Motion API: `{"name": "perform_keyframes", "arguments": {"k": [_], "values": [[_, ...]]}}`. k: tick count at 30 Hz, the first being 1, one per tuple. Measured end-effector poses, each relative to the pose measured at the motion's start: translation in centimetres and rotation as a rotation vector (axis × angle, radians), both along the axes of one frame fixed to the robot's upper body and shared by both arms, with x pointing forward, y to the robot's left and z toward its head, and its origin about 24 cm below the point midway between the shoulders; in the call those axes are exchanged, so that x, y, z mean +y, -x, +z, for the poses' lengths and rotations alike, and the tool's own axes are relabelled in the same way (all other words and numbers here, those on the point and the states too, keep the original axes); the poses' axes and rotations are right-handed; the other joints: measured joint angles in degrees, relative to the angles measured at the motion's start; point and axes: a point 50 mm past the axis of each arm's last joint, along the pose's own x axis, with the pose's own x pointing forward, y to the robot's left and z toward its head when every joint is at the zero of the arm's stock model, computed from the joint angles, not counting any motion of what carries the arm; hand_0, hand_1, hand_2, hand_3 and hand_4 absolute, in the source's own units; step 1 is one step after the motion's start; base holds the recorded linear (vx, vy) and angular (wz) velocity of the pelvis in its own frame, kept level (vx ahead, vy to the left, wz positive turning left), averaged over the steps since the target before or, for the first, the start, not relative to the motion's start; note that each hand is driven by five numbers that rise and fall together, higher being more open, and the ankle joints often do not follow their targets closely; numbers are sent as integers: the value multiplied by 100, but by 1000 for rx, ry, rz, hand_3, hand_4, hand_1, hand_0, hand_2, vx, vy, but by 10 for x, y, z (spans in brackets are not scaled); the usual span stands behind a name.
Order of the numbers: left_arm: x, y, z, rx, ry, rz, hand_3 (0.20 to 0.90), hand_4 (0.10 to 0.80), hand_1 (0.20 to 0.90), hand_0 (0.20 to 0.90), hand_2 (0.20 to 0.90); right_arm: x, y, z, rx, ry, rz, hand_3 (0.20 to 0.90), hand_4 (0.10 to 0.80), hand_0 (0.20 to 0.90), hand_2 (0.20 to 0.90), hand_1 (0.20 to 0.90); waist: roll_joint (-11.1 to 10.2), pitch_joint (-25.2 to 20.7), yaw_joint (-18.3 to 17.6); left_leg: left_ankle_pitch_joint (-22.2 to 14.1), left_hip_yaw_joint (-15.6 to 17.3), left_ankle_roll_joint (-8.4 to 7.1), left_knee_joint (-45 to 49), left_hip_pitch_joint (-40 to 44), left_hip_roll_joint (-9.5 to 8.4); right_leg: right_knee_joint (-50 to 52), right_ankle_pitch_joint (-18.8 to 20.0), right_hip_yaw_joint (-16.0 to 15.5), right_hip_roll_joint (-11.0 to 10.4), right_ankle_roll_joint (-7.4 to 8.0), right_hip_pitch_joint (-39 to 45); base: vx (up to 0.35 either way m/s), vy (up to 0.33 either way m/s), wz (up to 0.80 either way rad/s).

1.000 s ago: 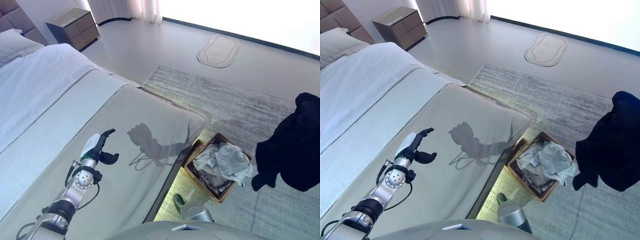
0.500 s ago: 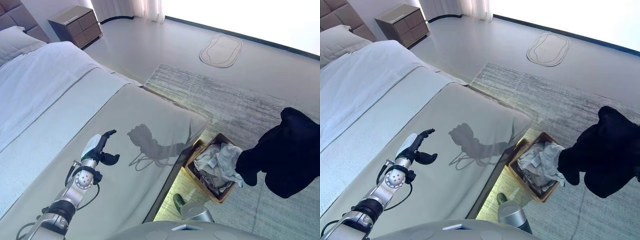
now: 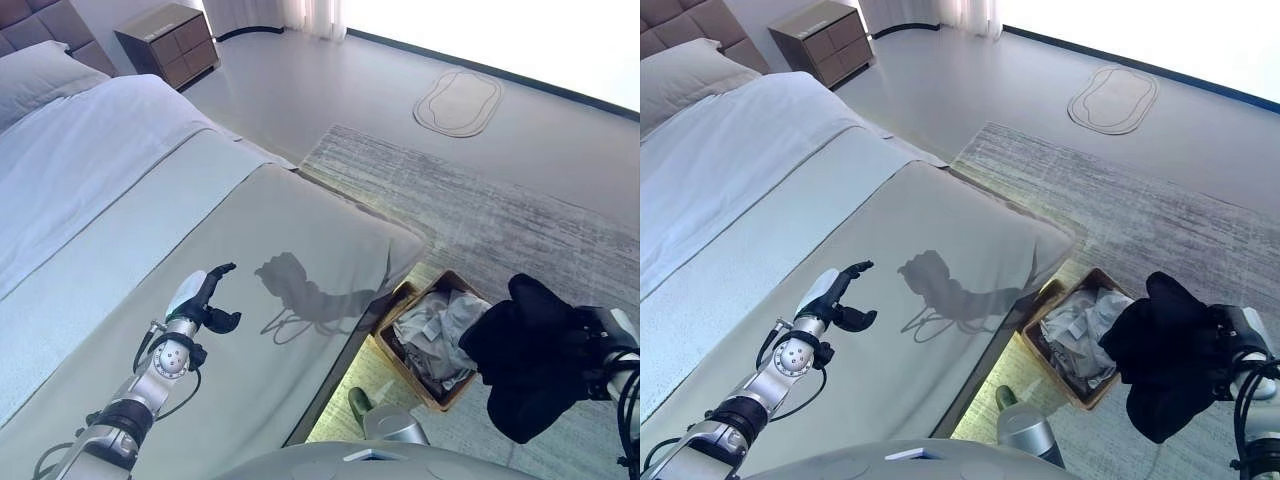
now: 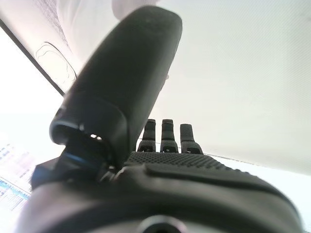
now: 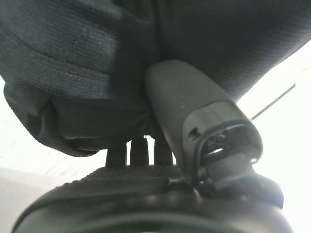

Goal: Pick up the clothes from the bed and place them into the basket

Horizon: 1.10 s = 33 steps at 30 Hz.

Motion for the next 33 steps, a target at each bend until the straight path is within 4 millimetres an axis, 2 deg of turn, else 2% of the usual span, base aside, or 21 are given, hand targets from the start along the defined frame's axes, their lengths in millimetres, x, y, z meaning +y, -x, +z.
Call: {"name": "perform_keyframes", "arguments": {"k": [7, 12, 13, 14, 21, 33], "values": [[-4, -5, 5, -19, 2, -7, 900, 800, 900, 900, 900, 10, -17, -4, -11, -19, 20, 200, 100, 300, 300, 300, 40, 17, 183, 12, -130, 3, 1, -47, -7, -41, 0, -122, -23, 0, 35, 8, -14, 10], [-4, -5, 5, -18, 2, -10, 900, 800, 900, 900, 900, 10, -21, -9, -8, -41, -11, 200, 100, 300, 300, 300, 54, 27, 364, 18, -192, 8, 2, -73, -12, -41, 0, -203, -37, 0, 42, 39, -19, 7], [-4, -5, 5, -18, 2, -10, 900, 800, 900, 900, 900, 10, -20, -11, -2, -44, -22, 409, 309, 479, 479, 479, 54, 29, 423, 18, -194, 8, 2, -73, -13, -42, 0, -207, -39, -1, 44, 29, -18, 6], [-4, -5, 5, -17, 2, -10, 900, 800, 900, 900, 900, 10, -20, -13, 6, -45, -29, 900, 800, 900, 900, 900, 57, 39, 450, 19, -211, 8, 2, -73, -15, -42, 0, -221, -43, -1, 53, 26, -17, 8], [-10, -3, 1, -1, -2, -38, 900, 800, 900, 900, 900, 17, -20, -24, 35, -61, -64, 900, 800, 900, 900, 900, 96, 141, 524, 26, -302, 19, 1, -81, -58, -44, 0, -312, -91, 0, 84, 10, -6, 7], [-11, -4, 3, -9, -1, -41, 900, 800, 900, 900, 900, 10, -4, -35, 95, -43, -153, 900, 800, 900, 900, 900, 96, 258, 572, 35, -327, 32, 1, -89, -79, -45, 0, -332, -112, 0, 86, 0, 0, 1]]}}
